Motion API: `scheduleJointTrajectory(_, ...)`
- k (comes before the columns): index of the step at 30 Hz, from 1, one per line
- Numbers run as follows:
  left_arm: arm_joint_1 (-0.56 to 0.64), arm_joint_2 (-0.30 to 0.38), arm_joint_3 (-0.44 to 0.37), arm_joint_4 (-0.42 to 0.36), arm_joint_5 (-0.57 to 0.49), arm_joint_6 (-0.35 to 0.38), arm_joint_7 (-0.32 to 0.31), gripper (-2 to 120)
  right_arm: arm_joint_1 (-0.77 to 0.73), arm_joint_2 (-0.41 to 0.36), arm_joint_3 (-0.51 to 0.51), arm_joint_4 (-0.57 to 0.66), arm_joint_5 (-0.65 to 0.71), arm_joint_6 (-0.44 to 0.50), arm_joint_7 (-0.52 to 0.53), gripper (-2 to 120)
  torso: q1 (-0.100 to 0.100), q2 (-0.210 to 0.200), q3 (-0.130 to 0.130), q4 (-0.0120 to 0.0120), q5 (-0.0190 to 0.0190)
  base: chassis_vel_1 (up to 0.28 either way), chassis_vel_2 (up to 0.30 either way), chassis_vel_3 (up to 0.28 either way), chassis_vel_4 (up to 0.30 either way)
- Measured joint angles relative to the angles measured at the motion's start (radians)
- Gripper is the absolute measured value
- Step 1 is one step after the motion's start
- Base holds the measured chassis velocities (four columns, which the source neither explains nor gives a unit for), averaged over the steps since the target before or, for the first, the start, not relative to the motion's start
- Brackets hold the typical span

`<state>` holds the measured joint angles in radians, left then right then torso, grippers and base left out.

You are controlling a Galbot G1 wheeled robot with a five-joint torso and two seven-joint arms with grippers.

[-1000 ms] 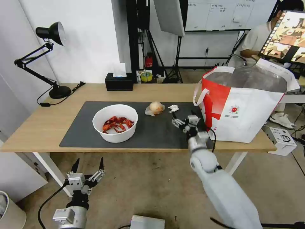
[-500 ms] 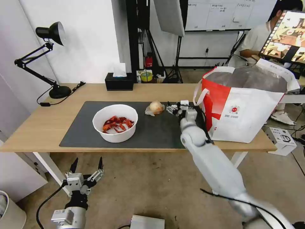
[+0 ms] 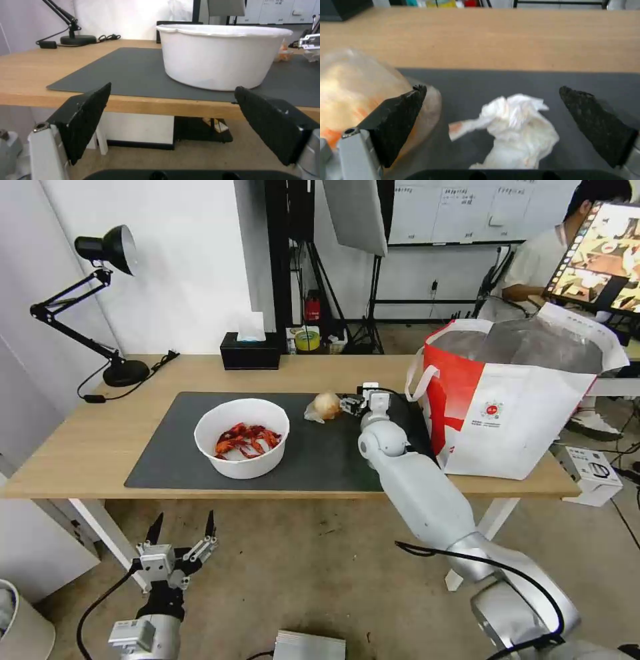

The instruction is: Pick up the trash from the table and place it into the takeout bag.

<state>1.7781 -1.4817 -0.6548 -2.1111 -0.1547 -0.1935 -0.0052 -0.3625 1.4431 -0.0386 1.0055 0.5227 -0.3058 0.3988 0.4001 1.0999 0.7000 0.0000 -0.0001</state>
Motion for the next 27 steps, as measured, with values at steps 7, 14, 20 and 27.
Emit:
scheduleJointTrajectory(7, -0.002, 0.002, -0.002, 0.015, -0.004, -0.011, 0.002, 100, 0.011, 0.018, 0.014, -0.057, -0.016, -0.002, -0.004, 100, 0.000, 0.000, 0.000, 0.0000, 0.0000, 0.000, 0.000, 0.000, 0.000)
scheduleJointTrajectory(14, -0.001, -0.004, -0.006, 0.024, -0.016, -0.021, 0.021, 100, 0.017, 0.026, 0.026, -0.088, -0.021, 0.002, -0.012, 92, 0.000, 0.000, 0.000, 0.0000, 0.0000, 0.000, 0.000, 0.000, 0.000)
scheduleJointTrajectory(20, 0.001, -0.004, -0.009, 0.024, -0.018, -0.023, 0.022, 100, 0.012, 0.027, 0.031, -0.083, -0.021, 0.005, -0.015, 71, 0.000, 0.000, 0.000, 0.0000, 0.0000, 0.000, 0.000, 0.000, 0.000)
scheduleJointTrajectory(27, 0.002, -0.011, -0.005, 0.023, -0.016, -0.024, 0.023, 100, 0.004, 0.019, 0.033, -0.069, -0.019, 0.007, -0.014, 47, 0.000, 0.000, 0.000, 0.0000, 0.0001, 0.000, 0.000, 0.000, 0.000)
